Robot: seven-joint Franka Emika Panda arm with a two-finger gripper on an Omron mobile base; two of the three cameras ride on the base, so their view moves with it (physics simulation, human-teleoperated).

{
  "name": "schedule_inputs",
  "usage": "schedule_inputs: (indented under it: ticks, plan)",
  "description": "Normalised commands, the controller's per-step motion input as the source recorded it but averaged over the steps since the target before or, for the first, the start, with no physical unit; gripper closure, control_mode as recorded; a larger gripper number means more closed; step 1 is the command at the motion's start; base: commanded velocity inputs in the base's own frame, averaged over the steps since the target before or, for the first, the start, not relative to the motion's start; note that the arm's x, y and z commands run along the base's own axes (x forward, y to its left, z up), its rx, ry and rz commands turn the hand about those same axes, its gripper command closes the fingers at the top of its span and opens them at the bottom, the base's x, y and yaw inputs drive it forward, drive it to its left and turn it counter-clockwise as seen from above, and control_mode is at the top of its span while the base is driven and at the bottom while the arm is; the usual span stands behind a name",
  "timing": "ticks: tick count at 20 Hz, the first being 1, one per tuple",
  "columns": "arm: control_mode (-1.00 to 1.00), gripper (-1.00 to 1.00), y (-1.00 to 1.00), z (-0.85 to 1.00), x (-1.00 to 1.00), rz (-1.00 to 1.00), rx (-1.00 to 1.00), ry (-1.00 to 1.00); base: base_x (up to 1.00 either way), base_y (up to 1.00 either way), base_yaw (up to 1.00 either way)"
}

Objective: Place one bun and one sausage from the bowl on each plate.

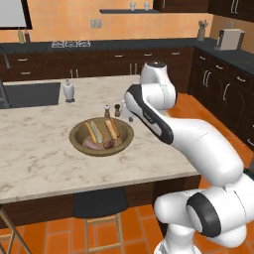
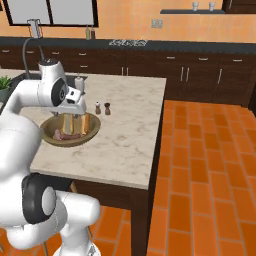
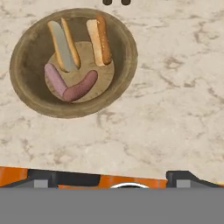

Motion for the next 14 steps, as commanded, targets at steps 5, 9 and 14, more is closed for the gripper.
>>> schedule_inputs:
  ticks: [5, 9, 14]
  plan:
    - [-1.0, -1.0, 0.11, -0.51, 0.77, 0.0, 0.0, 0.03, 0.0, 0.0, 0.0]
    - [-1.0, -1.0, 0.02, -0.51, 0.42, 0.0, 0.0, 0.0, 0.0, 0.0, 0.0]
    - [-1.0, -1.0, 0.15, -0.42, 0.21, 0.0, 0.0, 0.0, 0.0, 0.0, 0.0]
